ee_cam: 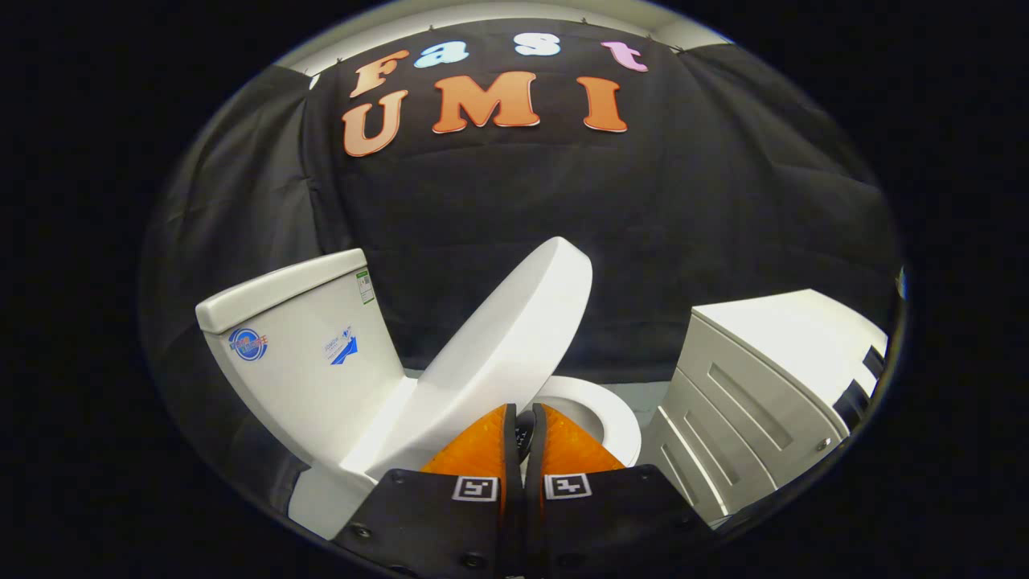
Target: Open the toilet lid.
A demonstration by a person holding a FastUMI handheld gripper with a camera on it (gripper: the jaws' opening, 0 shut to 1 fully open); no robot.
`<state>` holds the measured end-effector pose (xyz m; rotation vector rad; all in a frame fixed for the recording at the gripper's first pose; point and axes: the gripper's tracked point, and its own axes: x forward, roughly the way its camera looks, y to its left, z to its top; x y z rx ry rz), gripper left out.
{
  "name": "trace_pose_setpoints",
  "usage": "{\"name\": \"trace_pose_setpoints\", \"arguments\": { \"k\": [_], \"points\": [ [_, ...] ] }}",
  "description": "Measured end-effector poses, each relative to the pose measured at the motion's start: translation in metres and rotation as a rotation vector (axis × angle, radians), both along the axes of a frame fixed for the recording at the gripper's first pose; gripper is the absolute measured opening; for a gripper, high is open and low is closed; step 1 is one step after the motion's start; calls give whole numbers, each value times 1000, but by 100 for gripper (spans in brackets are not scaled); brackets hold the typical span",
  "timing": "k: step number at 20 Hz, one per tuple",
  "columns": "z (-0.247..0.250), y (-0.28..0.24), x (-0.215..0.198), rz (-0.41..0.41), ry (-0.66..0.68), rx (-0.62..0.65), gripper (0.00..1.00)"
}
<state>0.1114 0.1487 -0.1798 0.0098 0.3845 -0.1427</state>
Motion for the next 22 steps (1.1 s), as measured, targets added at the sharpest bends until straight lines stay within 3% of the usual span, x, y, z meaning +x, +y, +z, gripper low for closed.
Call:
{"name": "trace_pose_setpoints", "arguments": {
  "k": [22],
  "points": [
    [61, 130, 32, 63, -66, -137, 8]
  ]
}}
